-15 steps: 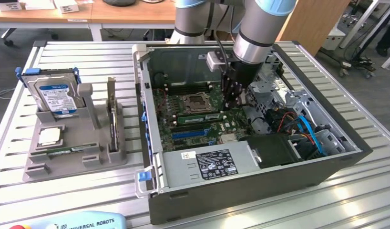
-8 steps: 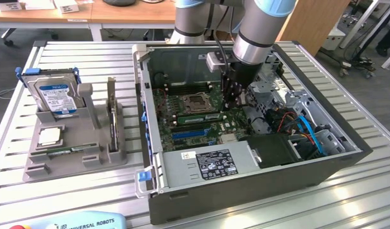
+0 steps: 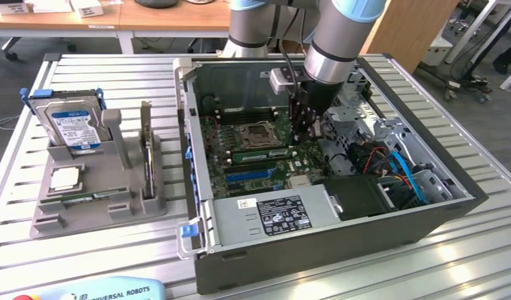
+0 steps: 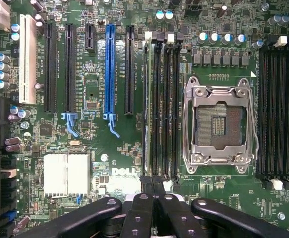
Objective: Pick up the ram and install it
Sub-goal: 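Press down the ram until it locks into place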
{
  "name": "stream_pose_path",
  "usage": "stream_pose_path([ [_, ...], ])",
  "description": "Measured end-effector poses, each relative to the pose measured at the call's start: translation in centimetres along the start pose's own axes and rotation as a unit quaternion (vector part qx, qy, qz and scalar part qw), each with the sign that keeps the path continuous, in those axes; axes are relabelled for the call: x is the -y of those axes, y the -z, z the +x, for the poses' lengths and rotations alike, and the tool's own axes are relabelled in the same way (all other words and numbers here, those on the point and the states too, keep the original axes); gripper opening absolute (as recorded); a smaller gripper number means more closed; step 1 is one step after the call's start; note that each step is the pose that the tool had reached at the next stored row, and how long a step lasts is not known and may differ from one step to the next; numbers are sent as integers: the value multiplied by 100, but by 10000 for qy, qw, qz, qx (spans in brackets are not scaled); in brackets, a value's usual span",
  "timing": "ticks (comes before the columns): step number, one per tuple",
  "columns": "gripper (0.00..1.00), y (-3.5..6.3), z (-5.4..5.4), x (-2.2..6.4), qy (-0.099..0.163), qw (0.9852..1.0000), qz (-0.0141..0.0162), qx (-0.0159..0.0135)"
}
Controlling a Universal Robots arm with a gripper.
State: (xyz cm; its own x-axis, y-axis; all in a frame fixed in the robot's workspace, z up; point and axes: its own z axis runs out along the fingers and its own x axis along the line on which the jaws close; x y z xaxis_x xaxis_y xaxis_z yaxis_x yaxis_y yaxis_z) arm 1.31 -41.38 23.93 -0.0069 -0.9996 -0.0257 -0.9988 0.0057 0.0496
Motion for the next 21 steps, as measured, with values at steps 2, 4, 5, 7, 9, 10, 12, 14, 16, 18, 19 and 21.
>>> stream_pose_path([
  [2, 10, -19, -2, 1, 0, 10000, 0, 1],
  [4, 10, -43, -3, 2, 0, 10000, 0, 1],
  [5, 10, -54, -4, 3, 0, 10000, 0, 1],
  [7, 10, -59, -4, 3, 0, 10000, 0, 0],
  [9, 10, -67, -4, 3, 0, 10000, 1, 2],
  [10, 10, -77, -4, 4, 0, 10000, 1, 2],
  [12, 10, -89, -3, 4, 0, 10000, 0, 0],
  [14, 10, -89, -4, 4, 0, 10000, 0, 0],
  [16, 10, -92, -6, 5, 0, 10000, 0, 2],
  [18, 10, -94, -13, 4, -1, 10000, 1, 2],
  [19, 10, -93, -13, 4, 0, 10000, 0, 1],
  [21, 10, -93, -13, 4, 0, 10000, 0, 1],
])
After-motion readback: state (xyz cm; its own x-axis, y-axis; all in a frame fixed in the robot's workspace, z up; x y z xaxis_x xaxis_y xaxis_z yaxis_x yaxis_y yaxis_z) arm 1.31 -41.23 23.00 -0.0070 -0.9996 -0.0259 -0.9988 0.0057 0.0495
